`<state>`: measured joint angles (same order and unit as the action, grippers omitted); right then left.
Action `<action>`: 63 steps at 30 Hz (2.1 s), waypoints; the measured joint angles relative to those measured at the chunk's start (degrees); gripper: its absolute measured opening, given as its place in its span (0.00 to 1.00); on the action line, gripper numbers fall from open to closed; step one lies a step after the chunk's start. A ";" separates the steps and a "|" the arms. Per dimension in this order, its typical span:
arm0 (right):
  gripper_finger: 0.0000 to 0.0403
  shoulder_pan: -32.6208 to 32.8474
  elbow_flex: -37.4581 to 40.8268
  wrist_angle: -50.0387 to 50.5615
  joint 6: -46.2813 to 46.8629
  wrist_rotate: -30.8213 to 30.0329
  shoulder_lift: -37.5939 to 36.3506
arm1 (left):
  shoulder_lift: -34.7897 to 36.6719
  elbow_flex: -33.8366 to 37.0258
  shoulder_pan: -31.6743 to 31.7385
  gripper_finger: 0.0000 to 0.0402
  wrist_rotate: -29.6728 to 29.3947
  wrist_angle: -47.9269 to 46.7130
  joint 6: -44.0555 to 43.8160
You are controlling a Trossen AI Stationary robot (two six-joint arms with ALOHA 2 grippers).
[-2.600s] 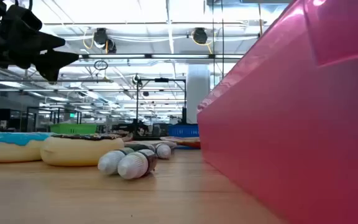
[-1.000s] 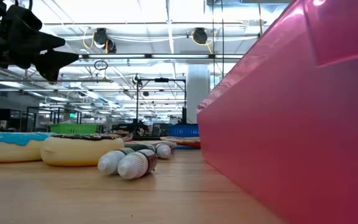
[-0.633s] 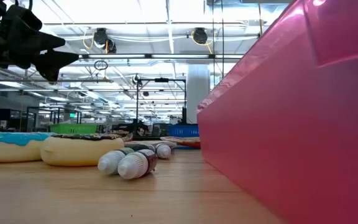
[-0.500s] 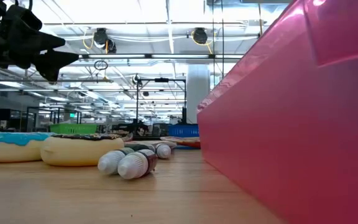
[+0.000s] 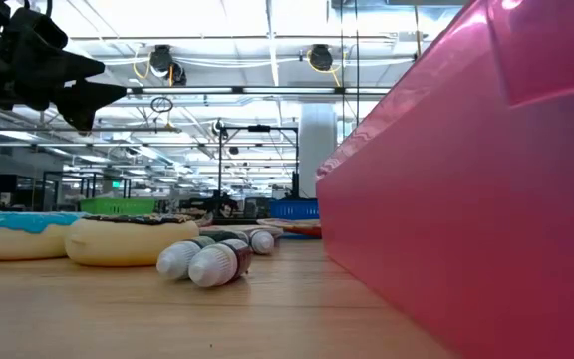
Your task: Pick & Place Food Item
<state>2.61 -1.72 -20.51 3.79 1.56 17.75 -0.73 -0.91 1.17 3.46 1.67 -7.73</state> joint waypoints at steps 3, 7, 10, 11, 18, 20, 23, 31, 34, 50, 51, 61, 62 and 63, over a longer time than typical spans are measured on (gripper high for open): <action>0.43 -0.01 0.02 0.00 0.00 0.01 0.01 | 0.00 -0.02 -0.02 0.59 0.01 -0.02 0.01; 0.43 -0.01 0.00 0.00 0.00 0.01 0.00 | 0.00 -0.02 0.00 0.59 -0.01 -0.02 0.02; 0.43 -0.01 0.01 0.01 0.00 0.00 -0.01 | 0.00 -0.01 -0.02 0.59 0.01 0.00 0.00; 0.43 -0.01 0.01 0.00 0.00 0.00 -0.01 | 0.00 -0.02 0.00 0.59 0.01 -0.02 0.00; 0.43 0.00 0.01 0.00 0.00 0.00 0.01 | 0.00 0.00 -0.02 0.59 0.00 -0.02 0.00; 0.43 -0.01 0.00 0.01 0.00 -0.02 0.00 | 0.00 -0.02 -0.01 0.59 0.01 -0.02 0.01; 0.43 0.00 0.01 0.00 0.00 -0.02 0.00 | 0.00 0.00 -0.02 0.59 -0.56 0.50 0.89; 0.43 -0.02 0.01 -0.01 0.00 -0.02 0.01 | 0.03 0.00 -0.02 0.59 -1.95 6.68 -1.58; 0.43 -0.02 0.01 0.00 0.00 0.00 -0.01 | 0.00 0.00 -0.02 0.59 -3.28 6.38 -4.71; 0.43 -0.02 0.01 -0.25 0.00 0.01 0.01 | -23.15 -14.24 1.80 0.59 -16.86 -29.86 -32.70; 0.43 0.00 0.00 -0.25 0.00 0.00 0.01 | -25.74 -14.47 2.13 0.59 -17.60 -30.46 -34.53; 0.43 0.00 0.00 -0.25 0.00 0.00 0.01 | -46.94 -14.60 7.58 0.59 -23.01 -29.63 -46.14; 0.43 0.00 0.00 -0.25 0.00 0.01 0.01 | -48.40 -14.60 7.96 0.59 -22.87 -29.31 -46.70; 0.43 -0.01 0.00 -0.25 0.00 0.00 0.01 | -49.73 -14.60 8.21 0.59 -22.52 -28.64 -46.87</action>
<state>2.59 -1.71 -20.75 3.79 1.56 17.76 -50.46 -15.51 9.38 -19.06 -26.97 -54.59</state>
